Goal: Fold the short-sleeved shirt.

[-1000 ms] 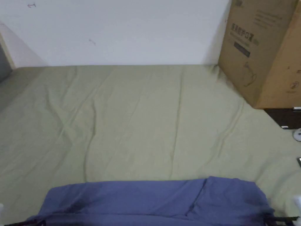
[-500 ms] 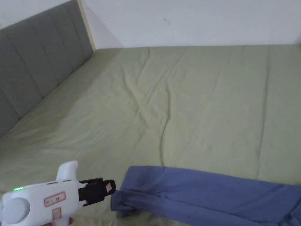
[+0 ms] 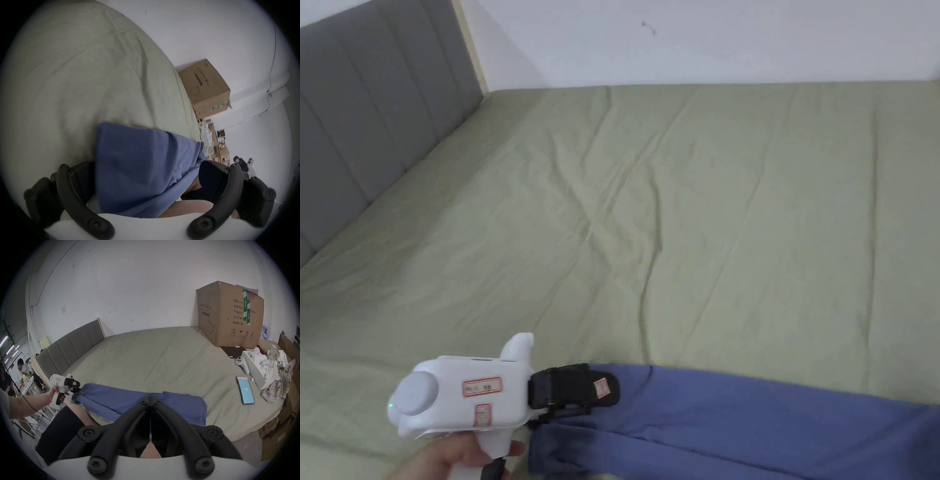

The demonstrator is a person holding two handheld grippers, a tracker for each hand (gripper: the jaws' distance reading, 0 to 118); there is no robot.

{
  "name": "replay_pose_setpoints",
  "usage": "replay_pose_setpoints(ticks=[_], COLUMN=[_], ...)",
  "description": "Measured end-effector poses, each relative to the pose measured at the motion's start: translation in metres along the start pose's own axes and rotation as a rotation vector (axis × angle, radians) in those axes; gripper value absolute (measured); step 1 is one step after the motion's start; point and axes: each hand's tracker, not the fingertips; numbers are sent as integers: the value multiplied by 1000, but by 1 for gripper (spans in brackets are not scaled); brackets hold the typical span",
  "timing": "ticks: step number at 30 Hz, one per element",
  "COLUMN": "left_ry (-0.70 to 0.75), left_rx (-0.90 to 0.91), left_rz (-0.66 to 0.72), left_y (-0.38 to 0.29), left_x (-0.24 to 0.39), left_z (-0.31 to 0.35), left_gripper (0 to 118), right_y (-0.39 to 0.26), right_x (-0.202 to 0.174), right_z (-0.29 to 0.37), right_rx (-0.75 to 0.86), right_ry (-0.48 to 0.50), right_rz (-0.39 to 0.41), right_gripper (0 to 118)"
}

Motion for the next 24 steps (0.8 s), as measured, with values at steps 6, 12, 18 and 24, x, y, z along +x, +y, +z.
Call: replay_pose_setpoints(ticks=[6, 12, 18, 24], left_ry=[179, 176, 450, 772], left_rx=[-78, 12, 78, 59], left_rz=[-96, -109, -79, -83], left_y=[-8, 12, 51, 65], left_x=[31, 24, 2, 7], left_z=[-33, 6, 68, 115], left_gripper=[8, 8, 8, 8], right_y=[1, -1, -4, -6], right_x=[-11, -13, -21, -24], right_z=[-7, 0, 4, 6], right_rx=[-7, -1, 4, 31], right_ry=[27, 44, 47, 76], right_rz=[27, 22, 55, 63], right_gripper=[0, 0, 0, 0])
